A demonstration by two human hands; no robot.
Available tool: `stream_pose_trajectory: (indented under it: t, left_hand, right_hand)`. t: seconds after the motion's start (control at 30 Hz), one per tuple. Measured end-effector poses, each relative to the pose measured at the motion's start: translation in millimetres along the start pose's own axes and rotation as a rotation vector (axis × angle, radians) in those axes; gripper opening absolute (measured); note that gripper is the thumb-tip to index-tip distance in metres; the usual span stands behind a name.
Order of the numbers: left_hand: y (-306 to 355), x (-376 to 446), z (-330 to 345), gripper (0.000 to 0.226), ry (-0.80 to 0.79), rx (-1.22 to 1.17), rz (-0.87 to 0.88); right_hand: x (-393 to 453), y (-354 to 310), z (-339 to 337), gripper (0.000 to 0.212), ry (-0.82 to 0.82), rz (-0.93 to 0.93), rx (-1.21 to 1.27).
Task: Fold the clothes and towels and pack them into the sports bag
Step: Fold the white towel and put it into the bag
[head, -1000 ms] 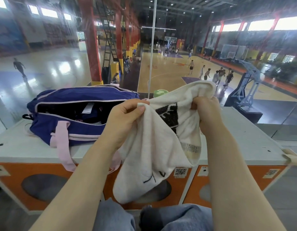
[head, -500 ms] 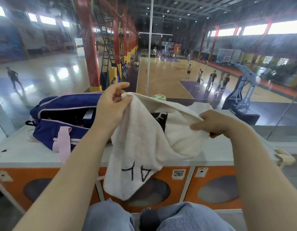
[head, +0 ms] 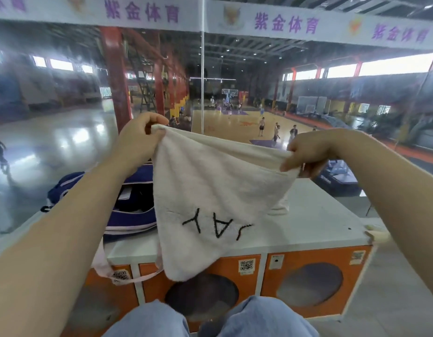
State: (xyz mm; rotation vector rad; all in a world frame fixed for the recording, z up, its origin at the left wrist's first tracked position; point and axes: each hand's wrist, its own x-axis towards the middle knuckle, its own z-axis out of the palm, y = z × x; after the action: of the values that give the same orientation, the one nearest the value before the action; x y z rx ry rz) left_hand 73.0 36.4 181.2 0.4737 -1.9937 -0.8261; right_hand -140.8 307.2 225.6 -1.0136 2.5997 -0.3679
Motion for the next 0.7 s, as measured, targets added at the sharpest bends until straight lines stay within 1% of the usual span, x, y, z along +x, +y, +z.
stream_pose_trajectory:
  t: [0.1,0.2,0.23,0.27,0.33,0.37,0.43,0.5,0.57,0.63,0.7]
  left_hand:
    - [8.4,-3.4,-7.8,0.017,0.034,0.000,-0.018]
    - [15.1,-3.5,-15.6,0.018,0.020,0.034,-0.036]
    - [16.9,-3.2,-17.9,0.018,0.012,0.051,-0.040]
    - [18.7,-3.0,-19.9,0.017,-0.003,0.075,-0.037]
    - [22.2,-0.7,-22.9,0.016,-0.037,0.147,-0.009]
    - [24.4,0.7,-24.4,0.016,-0.048,0.181,0.005]
    - [30.2,4.7,-29.1,0.017,-0.078,0.244,0.021]
    - [37.9,9.9,-34.9,0.020,-0.124,0.344,0.050]
    - [46.5,14.7,-39.3,0.022,-0.146,0.420,0.071]
    - [52.8,19.7,-41.6,0.022,-0.137,0.422,0.068]
    - [54.7,24.0,-42.8,0.018,-0.158,0.324,0.024]
  right_hand:
    - [-16.2,-4.4,-14.0,0.025,-0.049,-0.074,0.098]
    - [-26.3,-1.2,-19.0,0.035,-0.180,-0.157,0.159]
    - [-26.6,0.2,-17.8,0.036,-0.221,-0.155,0.134]
    - [-26.9,0.8,-16.4,0.033,-0.235,-0.135,0.073]
    - [-25.6,1.3,-18.7,0.023,-0.212,-0.074,-0.063]
    - [-26.6,0.8,-22.6,0.016,-0.199,-0.035,-0.088]
    - [-33.4,-1.3,-33.1,0.007,-0.145,0.037,-0.071]
    - [-40.7,-2.6,-45.1,0.016,-0.031,0.073,0.041]
    - [-44.8,-4.4,-56.6,0.022,0.115,0.063,0.205]
    - [-46.5,-6.0,-66.2,0.023,0.280,0.030,0.291]
    - [-48.7,-7.1,-72.3,0.016,0.364,-0.013,0.431]
